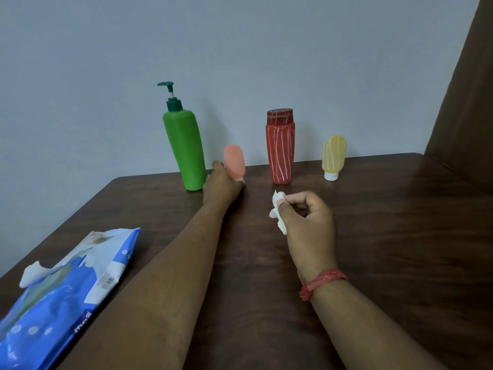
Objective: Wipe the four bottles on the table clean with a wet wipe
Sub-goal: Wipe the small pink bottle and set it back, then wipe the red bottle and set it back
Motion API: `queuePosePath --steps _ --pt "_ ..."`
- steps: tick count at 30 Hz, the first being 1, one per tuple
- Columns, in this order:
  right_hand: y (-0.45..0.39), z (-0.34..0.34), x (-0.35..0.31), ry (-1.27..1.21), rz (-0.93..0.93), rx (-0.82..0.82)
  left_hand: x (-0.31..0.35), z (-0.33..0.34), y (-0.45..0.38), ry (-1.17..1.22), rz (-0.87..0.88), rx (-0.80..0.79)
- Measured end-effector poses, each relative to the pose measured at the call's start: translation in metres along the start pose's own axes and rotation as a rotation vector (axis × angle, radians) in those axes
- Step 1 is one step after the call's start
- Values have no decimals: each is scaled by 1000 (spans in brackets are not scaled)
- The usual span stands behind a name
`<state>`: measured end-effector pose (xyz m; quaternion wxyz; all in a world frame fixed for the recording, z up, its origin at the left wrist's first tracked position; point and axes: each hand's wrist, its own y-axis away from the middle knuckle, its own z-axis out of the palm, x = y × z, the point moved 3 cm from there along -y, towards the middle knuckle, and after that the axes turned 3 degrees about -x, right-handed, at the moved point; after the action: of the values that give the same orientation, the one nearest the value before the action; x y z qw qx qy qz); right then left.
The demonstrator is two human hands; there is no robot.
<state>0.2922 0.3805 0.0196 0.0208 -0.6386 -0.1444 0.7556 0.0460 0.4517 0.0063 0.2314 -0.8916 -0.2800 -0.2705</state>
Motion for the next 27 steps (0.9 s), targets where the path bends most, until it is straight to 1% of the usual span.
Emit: queuePosePath --steps 15,20,23,27 --pt "-1 0 0 -6 22 -6 2 -4 7 49 -13 -4" --pt "-3 -3 0 -9 29 8 2 -5 19 132 -40 15" --pt "-4 -4 1 -29 57 33 12 -3 38 131 19 -85" --pt "-7 -6 5 -54 88 102 34 7 61 247 137 -220"
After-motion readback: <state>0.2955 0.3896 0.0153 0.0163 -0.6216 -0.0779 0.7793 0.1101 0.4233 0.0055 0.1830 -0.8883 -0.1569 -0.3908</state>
